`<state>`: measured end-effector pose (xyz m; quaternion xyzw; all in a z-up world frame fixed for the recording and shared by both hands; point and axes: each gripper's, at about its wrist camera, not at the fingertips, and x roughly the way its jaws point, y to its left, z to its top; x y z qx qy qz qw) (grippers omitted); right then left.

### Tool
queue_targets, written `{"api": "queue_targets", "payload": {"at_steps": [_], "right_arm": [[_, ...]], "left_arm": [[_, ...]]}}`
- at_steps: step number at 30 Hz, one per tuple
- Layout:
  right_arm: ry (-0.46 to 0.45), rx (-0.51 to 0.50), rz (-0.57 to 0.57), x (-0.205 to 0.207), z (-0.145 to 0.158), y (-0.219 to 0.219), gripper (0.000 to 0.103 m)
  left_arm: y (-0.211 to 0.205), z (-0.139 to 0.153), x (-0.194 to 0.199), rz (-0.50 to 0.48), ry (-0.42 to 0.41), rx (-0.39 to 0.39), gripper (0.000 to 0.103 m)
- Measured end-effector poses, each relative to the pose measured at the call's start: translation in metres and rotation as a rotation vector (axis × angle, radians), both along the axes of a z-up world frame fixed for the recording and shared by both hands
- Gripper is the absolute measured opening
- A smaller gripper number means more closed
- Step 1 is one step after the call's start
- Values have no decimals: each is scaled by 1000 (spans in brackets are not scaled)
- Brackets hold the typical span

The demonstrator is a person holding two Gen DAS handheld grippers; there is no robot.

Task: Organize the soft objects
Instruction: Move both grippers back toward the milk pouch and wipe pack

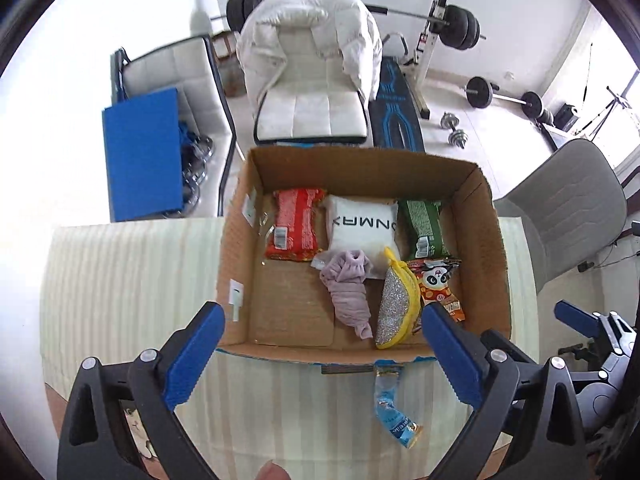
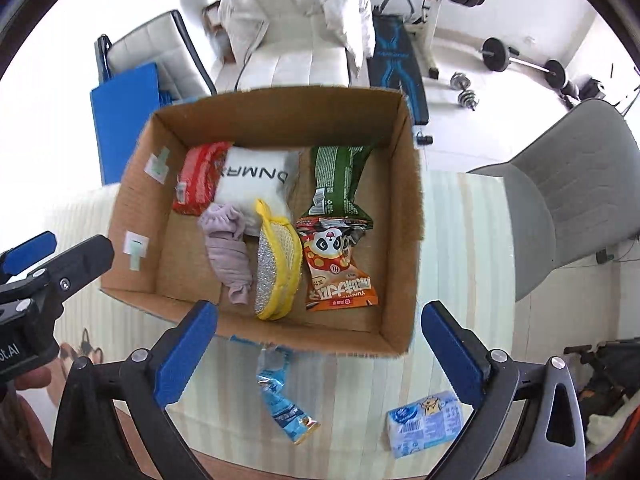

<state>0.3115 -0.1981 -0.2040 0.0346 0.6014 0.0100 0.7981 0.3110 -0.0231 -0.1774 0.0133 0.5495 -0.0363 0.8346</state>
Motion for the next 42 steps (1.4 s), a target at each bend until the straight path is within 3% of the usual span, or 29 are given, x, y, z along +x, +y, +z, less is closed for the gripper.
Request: {"api": "queue_targets", "payload": {"at_steps": [6, 14, 20, 24, 28, 33, 39, 41, 42], "right_arm": [[-105, -37, 2, -30, 38, 4, 103], [-128, 40, 3, -55, 60, 4, 103], [-147, 40, -52, -80, 57, -28, 103], [-102, 98, -188, -107, 31, -80, 103], [22, 108, -275, -128, -21, -124, 103], [211, 10, -276, -139, -93, -149, 103], [336, 259, -519, -155, -163, -180, 103], [358, 310, -579, -156, -181, -179, 103], [366, 309, -586, -155, -187, -177, 99]], "left_arm": [[2, 19, -25, 14, -49, -20, 101], [0, 32, -51, 39, -60, -66, 101], [-12, 12, -67, 17, -10, -84, 101], [-26, -27, -77, 8, 78, -122, 101], [-41, -81, -85, 2, 192, -140, 100], [-57, -143, -91, 0, 329, -122, 95], [-72, -201, -88, 32, 467, -148, 95], [-77, -220, -87, 50, 500, -144, 86], [-79, -226, -86, 52, 513, -145, 73]]}}
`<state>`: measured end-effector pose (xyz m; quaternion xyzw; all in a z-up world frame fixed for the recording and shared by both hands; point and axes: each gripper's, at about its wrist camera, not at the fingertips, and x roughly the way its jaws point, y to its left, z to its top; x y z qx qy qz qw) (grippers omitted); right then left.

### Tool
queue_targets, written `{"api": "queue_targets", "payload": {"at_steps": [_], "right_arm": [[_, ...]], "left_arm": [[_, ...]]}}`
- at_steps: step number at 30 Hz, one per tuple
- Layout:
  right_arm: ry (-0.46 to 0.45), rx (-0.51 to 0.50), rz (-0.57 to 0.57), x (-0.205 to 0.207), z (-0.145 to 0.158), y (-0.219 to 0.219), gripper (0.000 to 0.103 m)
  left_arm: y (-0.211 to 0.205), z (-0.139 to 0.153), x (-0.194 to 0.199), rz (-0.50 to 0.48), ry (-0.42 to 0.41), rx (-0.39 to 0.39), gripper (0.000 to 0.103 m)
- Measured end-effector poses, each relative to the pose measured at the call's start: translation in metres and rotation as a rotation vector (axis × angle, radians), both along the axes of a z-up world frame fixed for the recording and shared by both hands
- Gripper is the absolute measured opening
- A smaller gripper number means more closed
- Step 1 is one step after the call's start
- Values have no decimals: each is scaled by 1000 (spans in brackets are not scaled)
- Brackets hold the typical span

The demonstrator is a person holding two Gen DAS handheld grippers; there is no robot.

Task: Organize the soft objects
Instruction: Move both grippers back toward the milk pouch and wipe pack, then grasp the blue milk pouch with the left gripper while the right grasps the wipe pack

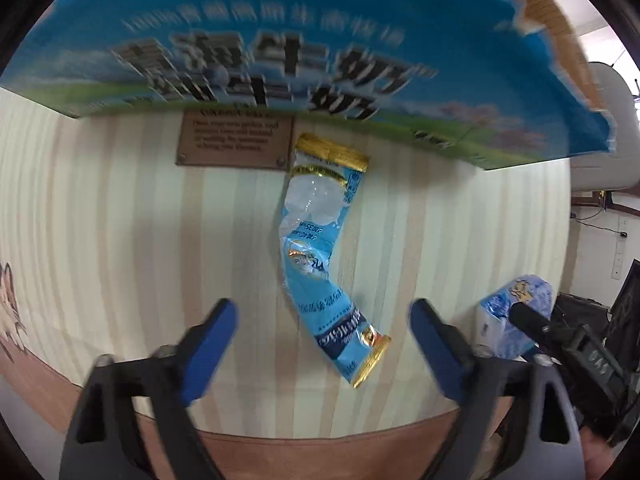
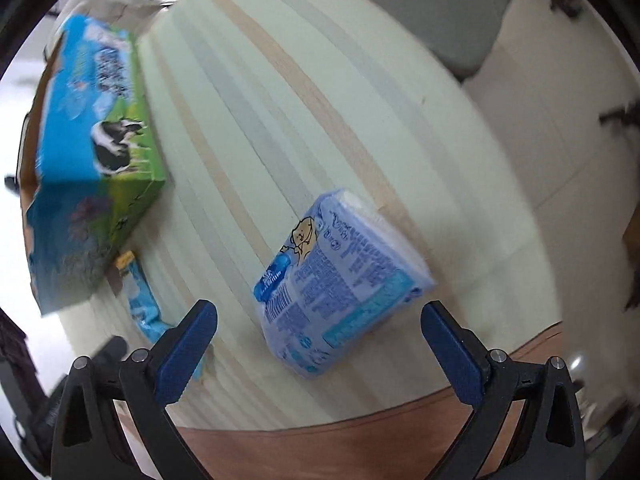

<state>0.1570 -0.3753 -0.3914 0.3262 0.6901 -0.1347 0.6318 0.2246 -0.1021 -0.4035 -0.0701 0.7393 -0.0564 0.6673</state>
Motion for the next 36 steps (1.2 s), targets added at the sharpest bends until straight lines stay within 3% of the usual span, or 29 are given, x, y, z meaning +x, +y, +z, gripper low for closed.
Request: {"api": "queue_targets", "payload": {"at_steps": [3, 4, 7, 9, 14, 17, 23, 27, 29, 31, 33, 36], "right_arm": [[46, -96, 87, 6, -9, 14, 72], [26, -90, 176, 10, -7, 21, 64], [12, -121, 336, 11, -1, 45, 53], [11, -136, 426, 8, 2, 57, 51], [42, -160, 623, -6, 0, 86, 51], [35, -184, 645, -8, 0, 94, 56], [73, -146, 641, -3, -12, 103, 70], [82, -143, 628, 1, -20, 107, 76], [71, -154, 640, 1, -20, 114, 76], [51, -171, 660, 2, -17, 120, 74], [38, -211, 702, 2, -12, 133, 69], [4, -241, 766, -1, -8, 170, 54]], "left_arm": [[-4, -18, -4, -16, 36, 23, 48], [-3, -19, -7, -23, 32, 26, 46], [2, -13, -20, -66, -4, 46, 32], [13, -12, -35, -80, 8, 44, 26], [38, -14, -68, -106, 41, 49, 27], [37, -10, -71, -151, 21, 60, 29], [27, 7, -53, -163, -26, -10, 59], [14, -8, -41, -158, 19, 50, 60], [6, -5, -40, -180, -15, 82, 59], [-3, -4, -40, -221, -47, 138, 37], [-11, -1, -43, -267, -75, 162, 27], [-14, 3, -49, -253, -63, 138, 21]]}}
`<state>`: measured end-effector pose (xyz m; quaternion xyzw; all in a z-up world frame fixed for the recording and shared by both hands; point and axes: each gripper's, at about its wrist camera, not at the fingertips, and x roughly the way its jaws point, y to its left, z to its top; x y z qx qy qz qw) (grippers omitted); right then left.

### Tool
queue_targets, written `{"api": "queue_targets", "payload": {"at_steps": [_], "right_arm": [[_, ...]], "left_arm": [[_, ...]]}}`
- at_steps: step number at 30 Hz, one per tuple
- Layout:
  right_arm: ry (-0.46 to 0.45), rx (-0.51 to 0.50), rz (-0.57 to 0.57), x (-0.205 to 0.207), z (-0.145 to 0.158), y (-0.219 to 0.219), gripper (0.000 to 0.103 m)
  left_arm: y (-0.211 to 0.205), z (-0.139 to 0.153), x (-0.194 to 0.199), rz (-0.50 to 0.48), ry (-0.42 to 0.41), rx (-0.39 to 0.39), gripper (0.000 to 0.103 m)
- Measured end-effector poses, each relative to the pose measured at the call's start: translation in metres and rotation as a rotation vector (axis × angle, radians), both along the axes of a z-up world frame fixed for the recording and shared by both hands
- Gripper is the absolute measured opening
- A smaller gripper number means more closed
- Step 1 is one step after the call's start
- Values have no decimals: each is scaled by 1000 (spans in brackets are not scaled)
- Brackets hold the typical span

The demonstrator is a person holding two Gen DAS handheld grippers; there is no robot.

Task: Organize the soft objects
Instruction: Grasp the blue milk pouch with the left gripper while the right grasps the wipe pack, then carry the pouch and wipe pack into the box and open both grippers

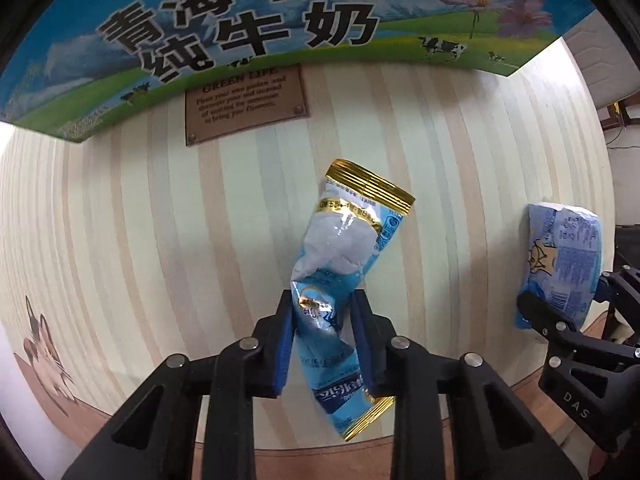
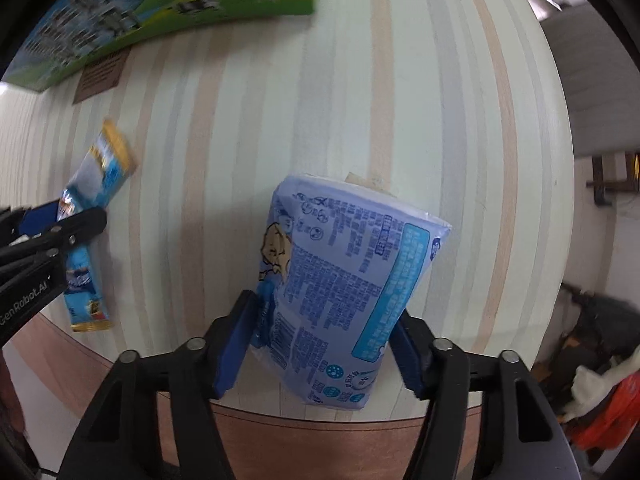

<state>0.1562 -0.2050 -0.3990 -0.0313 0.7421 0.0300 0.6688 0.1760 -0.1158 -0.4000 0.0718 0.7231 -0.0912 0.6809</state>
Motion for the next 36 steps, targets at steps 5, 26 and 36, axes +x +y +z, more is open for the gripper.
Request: {"api": "queue_targets", "payload": {"at_steps": [5, 26, 36], "right_arm": [[-10, 122, -60, -5, 16, 4, 41], [-291, 504, -66, 93, 212, 28, 41], [-221, 531, -76, 212, 173, 100, 41]], "left_arm": [[38, 19, -11, 97, 6, -94, 21], [112, 218, 103, 156, -274, -219, 21], [131, 158, 215, 114, -109, 3, 21]]}}
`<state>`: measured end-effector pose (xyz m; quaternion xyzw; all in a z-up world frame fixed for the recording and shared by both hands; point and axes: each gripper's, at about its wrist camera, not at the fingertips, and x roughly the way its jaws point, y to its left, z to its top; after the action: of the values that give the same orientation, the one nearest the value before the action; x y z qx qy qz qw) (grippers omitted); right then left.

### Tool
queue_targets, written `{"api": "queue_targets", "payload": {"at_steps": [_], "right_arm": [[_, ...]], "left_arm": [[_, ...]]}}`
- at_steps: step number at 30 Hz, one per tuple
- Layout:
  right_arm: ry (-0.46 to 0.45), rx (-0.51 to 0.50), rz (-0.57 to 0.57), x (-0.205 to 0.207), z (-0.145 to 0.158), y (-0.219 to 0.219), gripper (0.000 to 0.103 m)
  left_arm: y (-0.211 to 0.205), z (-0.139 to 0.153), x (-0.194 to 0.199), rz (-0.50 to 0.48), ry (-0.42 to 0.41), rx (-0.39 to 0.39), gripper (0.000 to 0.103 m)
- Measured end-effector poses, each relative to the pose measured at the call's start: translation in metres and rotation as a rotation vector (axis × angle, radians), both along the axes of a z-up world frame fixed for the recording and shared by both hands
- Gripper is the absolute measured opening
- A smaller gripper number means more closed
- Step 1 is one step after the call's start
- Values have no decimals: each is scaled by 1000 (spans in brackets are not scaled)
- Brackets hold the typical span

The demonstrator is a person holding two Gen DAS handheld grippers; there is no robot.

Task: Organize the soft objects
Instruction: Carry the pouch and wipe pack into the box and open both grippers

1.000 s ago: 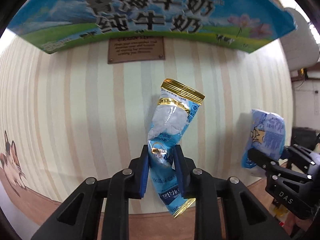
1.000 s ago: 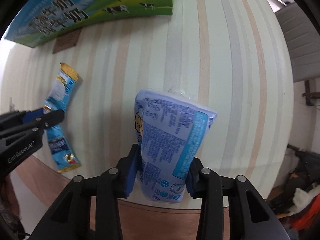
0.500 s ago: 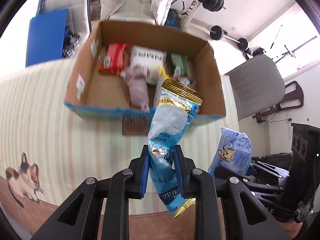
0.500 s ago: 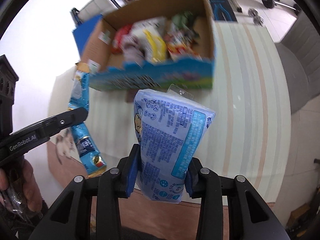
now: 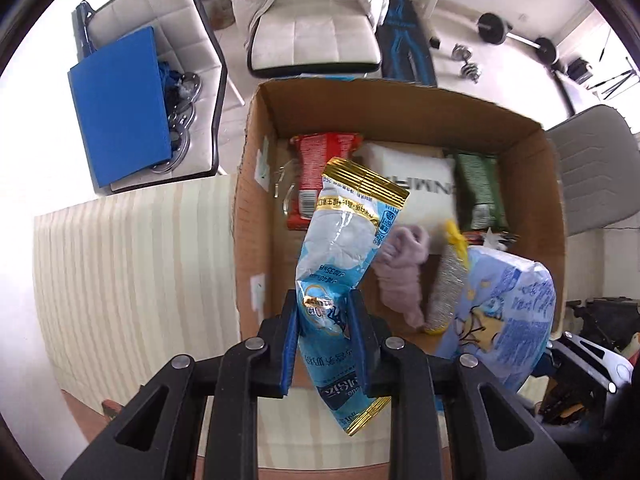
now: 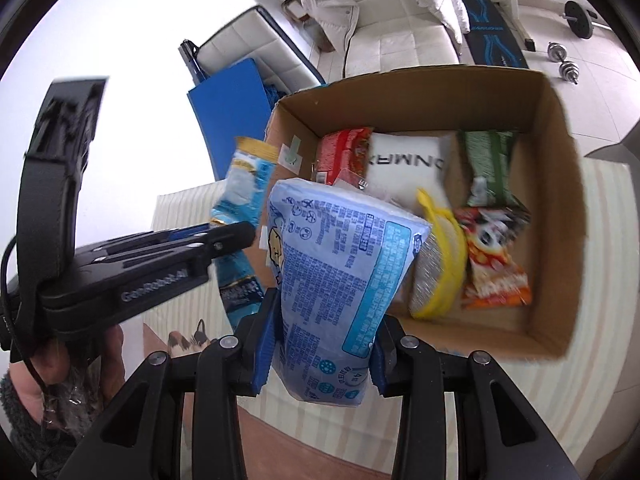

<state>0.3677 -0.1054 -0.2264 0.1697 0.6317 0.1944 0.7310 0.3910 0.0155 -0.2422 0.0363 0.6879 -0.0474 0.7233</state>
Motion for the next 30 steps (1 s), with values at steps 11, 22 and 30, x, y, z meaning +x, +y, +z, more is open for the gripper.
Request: {"api": "queue_targets", "payload": {"at_steps": [11, 22, 30], "right_arm": [[123, -89, 77, 35, -81, 57, 48], [168, -129, 4, 35, -106, 32, 93], [64, -267, -23, 8, -62, -12, 103]], "left_arm": [[12, -59, 24, 29, 161, 21, 27], [20, -45, 6, 34, 83, 12, 60], [24, -28, -16, 86, -18, -49, 96]]}}
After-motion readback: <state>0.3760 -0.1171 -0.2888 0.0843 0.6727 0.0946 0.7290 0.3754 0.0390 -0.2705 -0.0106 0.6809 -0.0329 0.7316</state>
